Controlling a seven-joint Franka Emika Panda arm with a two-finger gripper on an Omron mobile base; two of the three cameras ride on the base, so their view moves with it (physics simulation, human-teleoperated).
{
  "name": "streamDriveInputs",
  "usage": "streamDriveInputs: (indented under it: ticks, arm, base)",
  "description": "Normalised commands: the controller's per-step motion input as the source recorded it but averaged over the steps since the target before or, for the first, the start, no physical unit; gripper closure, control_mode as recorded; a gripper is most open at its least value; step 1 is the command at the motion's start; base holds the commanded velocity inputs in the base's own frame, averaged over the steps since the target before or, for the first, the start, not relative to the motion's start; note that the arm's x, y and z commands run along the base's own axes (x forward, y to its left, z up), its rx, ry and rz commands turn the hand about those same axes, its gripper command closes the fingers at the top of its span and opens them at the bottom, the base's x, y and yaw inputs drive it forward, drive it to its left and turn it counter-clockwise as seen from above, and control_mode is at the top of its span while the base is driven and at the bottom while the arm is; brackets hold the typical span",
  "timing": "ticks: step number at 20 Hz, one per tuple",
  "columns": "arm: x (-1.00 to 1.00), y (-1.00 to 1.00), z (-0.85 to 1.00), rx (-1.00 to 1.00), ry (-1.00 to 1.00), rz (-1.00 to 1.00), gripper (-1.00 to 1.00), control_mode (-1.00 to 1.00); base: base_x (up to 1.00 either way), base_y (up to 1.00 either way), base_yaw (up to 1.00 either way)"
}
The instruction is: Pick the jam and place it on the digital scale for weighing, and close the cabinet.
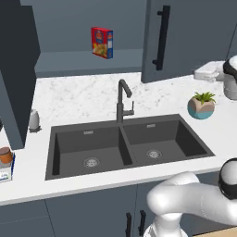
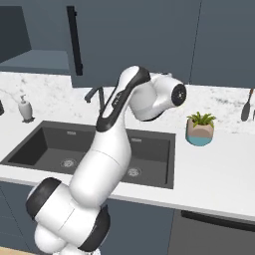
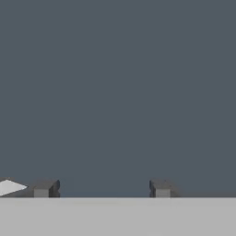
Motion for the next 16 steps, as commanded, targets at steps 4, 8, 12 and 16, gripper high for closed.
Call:
streamDriveInputs:
  ticks: [4, 8, 12, 16]
  arm:
    - [0.63, 1.00, 0.00, -0.09, 0.00, -0.30, -1.00, -1.00]
    - [0.62, 0.92, 0.00, -0.05, 0.00, -0.28, -1.00, -1.00]
    - [0.60, 0.72, 0.00, 0.00, 0.03, -0.22, -1.00, -1.00]
    - [0.62, 0.53, 0.00, 0.00, 0.05, -0.17, -1.00, -1.00]
  base:
    - [0.00, 0.00, 0.00]
    - [0.00, 0.00, 0.00]
    - [0.00, 0.00, 0.00]
    - [0.00, 0.00, 0.00]
